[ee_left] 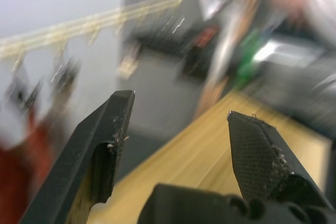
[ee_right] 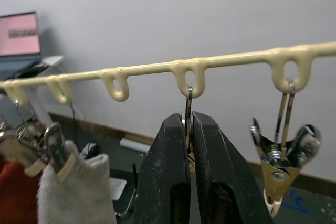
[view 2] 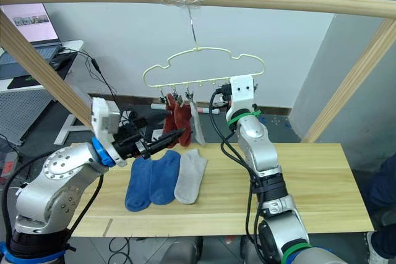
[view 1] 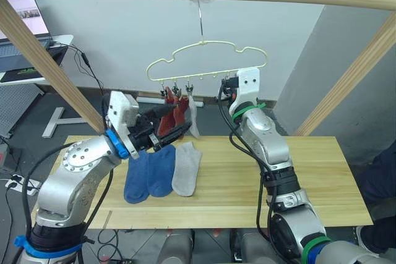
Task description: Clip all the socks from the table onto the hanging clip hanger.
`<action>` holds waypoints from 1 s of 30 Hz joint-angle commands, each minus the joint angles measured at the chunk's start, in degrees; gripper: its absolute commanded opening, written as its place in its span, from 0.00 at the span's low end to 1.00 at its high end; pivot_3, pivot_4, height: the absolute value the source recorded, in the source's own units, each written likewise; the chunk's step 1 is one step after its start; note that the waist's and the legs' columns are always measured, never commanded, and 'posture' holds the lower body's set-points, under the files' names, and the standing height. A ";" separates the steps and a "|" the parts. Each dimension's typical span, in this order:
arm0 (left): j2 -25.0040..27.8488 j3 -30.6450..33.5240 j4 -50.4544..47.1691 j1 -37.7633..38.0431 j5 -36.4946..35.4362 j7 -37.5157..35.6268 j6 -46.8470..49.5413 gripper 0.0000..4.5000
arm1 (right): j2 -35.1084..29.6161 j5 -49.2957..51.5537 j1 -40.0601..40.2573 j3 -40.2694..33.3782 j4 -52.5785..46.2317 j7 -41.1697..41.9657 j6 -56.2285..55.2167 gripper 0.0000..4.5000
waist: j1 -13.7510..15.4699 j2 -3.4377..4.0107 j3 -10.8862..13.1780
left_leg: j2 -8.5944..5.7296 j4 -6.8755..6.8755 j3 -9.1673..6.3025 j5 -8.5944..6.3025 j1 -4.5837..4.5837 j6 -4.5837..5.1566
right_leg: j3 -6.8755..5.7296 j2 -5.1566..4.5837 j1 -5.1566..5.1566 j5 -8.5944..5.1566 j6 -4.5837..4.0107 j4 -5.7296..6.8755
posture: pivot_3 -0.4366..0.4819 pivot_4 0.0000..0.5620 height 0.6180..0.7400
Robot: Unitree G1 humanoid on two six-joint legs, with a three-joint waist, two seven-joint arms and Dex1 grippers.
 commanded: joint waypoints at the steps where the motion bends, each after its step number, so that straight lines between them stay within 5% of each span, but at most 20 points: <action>1: -2.19 -4.75 6.04 2.10 6.38 1.38 -2.42 0.79 | -4.16 4.63 -0.53 -0.37 -8.08 6.77 7.25 0.00 | -0.03 0.08 0.05 | 0.00 0.00 0.00 0.00 -0.04 0.01 | 0.00 0.00 -0.03 0.00 0.00 -0.01 | 0.67 0.36 1.00; 5: -6.10 -11.73 18.14 -0.06 16.15 2.85 -9.60 0.99 | -7.87 7.74 -0.65 -1.13 -12.13 9.70 13.65 0.00 | -0.03 0.10 0.07 | 0.01 -0.07 -0.06 -0.01 -0.09 0.02 | -0.05 -0.06 -0.06 0.00 0.00 -0.02 | 0.64 0.37 1.00; 11: -15.35 -19.93 45.16 -9.25 29.45 8.06 -22.79 0.99 | -8.86 8.80 -0.38 -1.29 -13.80 9.51 17.34 0.00 | -0.14 0.14 0.10 | 0.00 -0.09 -0.01 0.00 -0.09 0.03 | -0.07 -0.12 -0.11 0.00 0.02 0.01 | 0.60 0.38 1.00; 16: -18.91 -21.31 60.24 -13.48 32.95 7.88 -23.80 0.99 | -8.51 9.31 -0.19 -1.43 -15.68 8.51 19.35 0.00 | -1.25 0.13 0.09 | -0.05 -0.08 0.02 0.00 -0.13 0.04 | -0.08 -0.13 -0.13 0.03 0.05 0.02 | 0.57 0.39 1.00; 21: -20.61 -18.79 63.93 -12.91 29.81 4.33 -19.92 0.78 | -9.35 10.13 0.13 -2.06 -17.76 7.99 21.35 0.00 | -1.87 0.13 0.07 | -0.05 -0.05 -0.01 0.00 -0.04 0.04 | -0.09 -0.18 -0.04 0.03 0.07 0.05 | 0.54 0.39 1.00; 30: -19.54 -18.39 56.78 -8.22 29.40 -1.14 -22.17 0.31 | -10.41 11.26 -0.29 -3.28 -18.13 7.80 22.92 0.00 | -2.59 0.16 0.05 | -0.03 0.00 -0.03 0.03 0.08 0.10 | -0.09 -0.18 0.12 -0.03 0.20 0.04 | 0.55 0.37 1.00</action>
